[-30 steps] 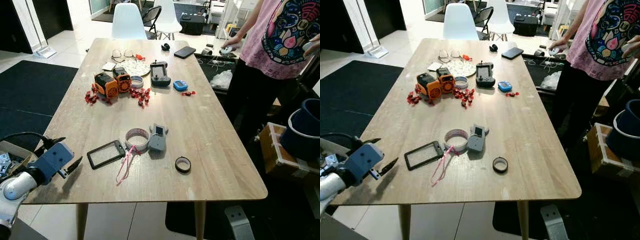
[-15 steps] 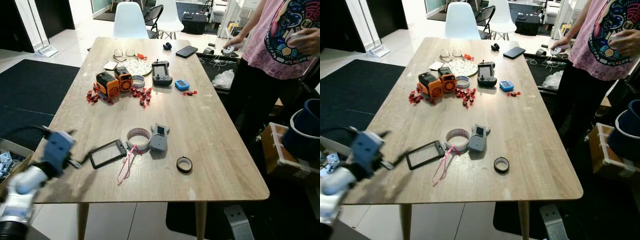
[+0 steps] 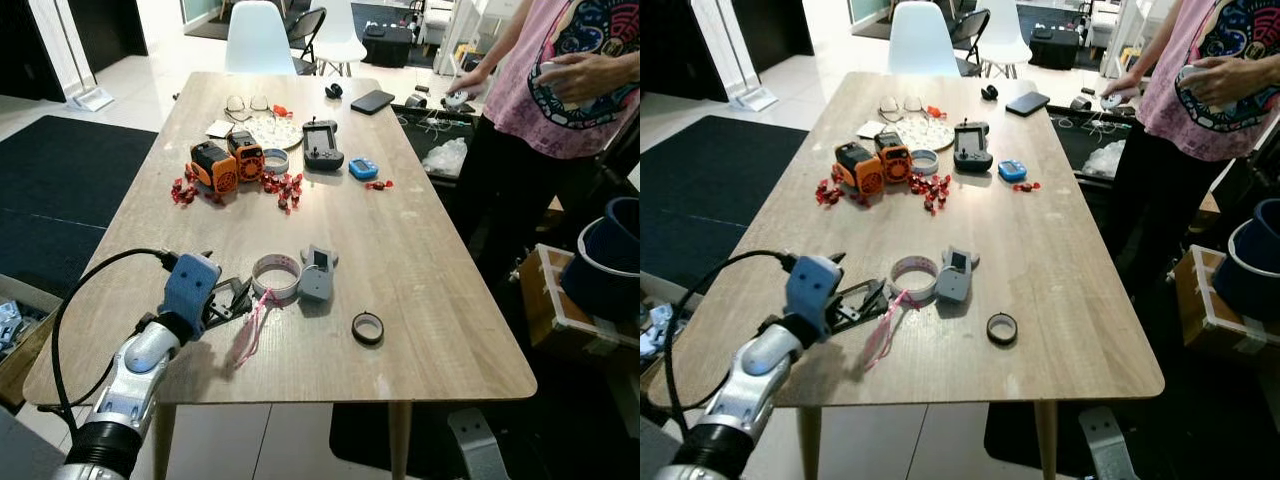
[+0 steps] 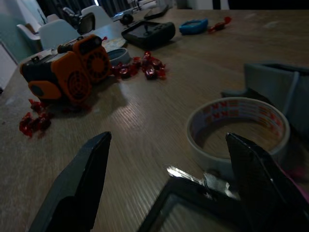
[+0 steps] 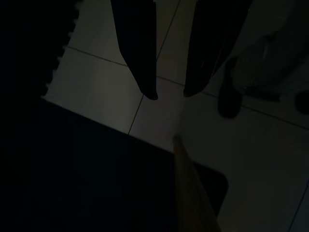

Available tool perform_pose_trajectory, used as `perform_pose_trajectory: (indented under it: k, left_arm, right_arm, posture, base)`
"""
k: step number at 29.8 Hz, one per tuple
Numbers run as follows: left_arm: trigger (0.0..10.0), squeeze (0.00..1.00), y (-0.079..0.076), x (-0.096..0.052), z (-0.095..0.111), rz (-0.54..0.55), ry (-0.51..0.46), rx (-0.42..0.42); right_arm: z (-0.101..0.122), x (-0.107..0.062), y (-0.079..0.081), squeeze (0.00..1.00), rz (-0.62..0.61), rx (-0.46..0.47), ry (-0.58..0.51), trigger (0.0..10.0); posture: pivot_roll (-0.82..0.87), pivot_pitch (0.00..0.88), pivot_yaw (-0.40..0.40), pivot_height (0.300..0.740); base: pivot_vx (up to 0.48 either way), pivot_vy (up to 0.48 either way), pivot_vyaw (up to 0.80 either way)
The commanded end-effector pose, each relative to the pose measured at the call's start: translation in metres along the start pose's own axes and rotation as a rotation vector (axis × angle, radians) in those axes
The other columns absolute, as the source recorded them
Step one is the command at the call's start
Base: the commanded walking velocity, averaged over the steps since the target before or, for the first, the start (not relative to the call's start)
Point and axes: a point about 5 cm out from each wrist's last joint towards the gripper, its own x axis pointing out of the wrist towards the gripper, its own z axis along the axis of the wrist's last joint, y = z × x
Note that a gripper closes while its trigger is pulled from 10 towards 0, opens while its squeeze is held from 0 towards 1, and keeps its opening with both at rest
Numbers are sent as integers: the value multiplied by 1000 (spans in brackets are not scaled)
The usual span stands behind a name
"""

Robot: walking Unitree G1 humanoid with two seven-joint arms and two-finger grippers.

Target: Hang keys on a hook

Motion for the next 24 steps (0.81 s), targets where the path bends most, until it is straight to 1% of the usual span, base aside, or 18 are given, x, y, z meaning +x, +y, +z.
perform_pose_trajectory:
  k: [1, 2, 4, 6, 11, 14, 19, 24]
  left_arm:
    - [10000, 0, -11, 2, -7, -22, 39, 20]
    - [10000, 0, -11, 2, -7, -22, 39, 20]
    - [10000, 0, -15, 5, -10, -9, 54, 54]
    - [10000, 0, -17, 6, -11, -1, 64, 63]
    - [10000, 0, -24, 7, -25, 26, 164, 137]
    - [10000, 0, -24, 7, -27, 21, 173, 147]
    - [10000, 0, -22, 5, -28, -35, 184, 163]
    - [10000, 0, -21, 4, -28, -55, 173, 139]
  right_arm:
    - [-3, -1, 1, 0, 4, -1, 14, 10000]
    - [-3, -1, 1, 0, 4, -1, 14, 10000]
    - [-3, -1, 1, 0, 4, 0, 14, 10000]
    - [-4, -1, 1, 0, 4, 1, 13, 10000]
    - [-4, -1, 1, 0, 2, 5, 14, 10000]
    - [-5, -1, 1, 0, 2, 5, 15, 10000]
    - [-5, -1, 0, 0, 1, 5, 16, 10000]
    - [-5, -1, 1, 0, 1, 5, 15, 10000]
  posture:
    - [42, 89, -61, 740]
    - [42, 89, -61, 740]
    - [40, 87, -58, 740]
    - [39, 85, -56, 740]
    - [36, 81, -53, 740]
    - [36, 79, -54, 740]
    - [39, 81, -55, 740]
    - [42, 84, -54, 740]
  base:
    - [0, 0, 0]
    - [0, 0, 0]
    - [0, 0, 0]
    - [0, 0, 0]
    - [0, 0, 0]
    - [0, 0, 0]
    - [0, 0, 0]
    - [0, 0, 0]
